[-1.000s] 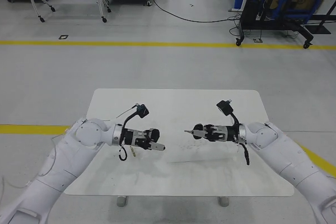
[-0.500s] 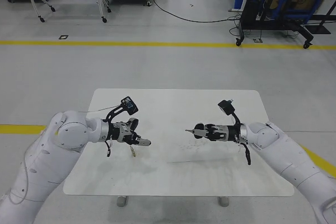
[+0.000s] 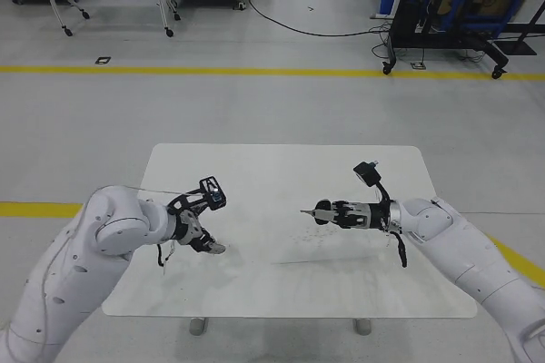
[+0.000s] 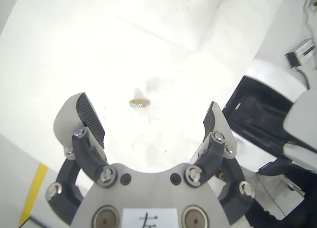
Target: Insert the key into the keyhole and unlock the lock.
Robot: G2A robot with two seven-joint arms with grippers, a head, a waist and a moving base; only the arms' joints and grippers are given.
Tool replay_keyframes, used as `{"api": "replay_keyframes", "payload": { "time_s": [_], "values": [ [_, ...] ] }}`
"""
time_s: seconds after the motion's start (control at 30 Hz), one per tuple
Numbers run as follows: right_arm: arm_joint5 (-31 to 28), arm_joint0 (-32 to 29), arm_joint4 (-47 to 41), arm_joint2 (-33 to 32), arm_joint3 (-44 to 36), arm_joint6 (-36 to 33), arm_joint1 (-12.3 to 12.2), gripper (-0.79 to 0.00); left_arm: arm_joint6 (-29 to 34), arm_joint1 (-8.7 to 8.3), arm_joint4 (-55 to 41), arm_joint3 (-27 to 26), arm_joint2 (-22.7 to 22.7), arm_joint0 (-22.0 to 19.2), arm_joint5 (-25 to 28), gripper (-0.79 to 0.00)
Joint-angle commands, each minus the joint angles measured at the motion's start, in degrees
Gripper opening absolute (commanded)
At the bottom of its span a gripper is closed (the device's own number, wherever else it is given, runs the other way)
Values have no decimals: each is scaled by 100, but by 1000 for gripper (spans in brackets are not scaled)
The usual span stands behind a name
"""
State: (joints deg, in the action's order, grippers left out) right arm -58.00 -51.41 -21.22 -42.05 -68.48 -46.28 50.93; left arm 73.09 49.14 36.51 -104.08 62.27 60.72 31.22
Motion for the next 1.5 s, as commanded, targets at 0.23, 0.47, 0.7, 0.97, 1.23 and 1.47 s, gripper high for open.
{"api": "replay_keyframes", "payload": {
  "time_s": [0.23, 0.47, 0.7, 0.97, 1.23, 1.47],
  "values": [
    [0, 0, 0, 0, 0, 0, 0, -785, -2082, -453, 1950, -168, -296, 408, 2079, 0],
    [0, 0, 0, 0, 0, 0, 0, -785, -2170, -281, 2653, 532, -1092, -304, 2167, -394],
    [0, 0, 0, 0, 0, 0, 0, -785, -2054, -85, 2889, 1077, -2129, -1078, 2051, -431],
    [0, 0, 0, 0, 0, 0, 0, -785, -1986, 48, 2544, 1476, -3028, -1807, 1983, -536],
    [0, 0, 0, 0, 0, 0, 0, -785, -1926, 67, 2253, 1684, -3711, -2286, 1923, -637],
    [0, 0, 0, 0, 0, 0, 0, -785, -1861, 27, 1977, 1784, -4069, -2597, 1859, -668]
  ]
}}
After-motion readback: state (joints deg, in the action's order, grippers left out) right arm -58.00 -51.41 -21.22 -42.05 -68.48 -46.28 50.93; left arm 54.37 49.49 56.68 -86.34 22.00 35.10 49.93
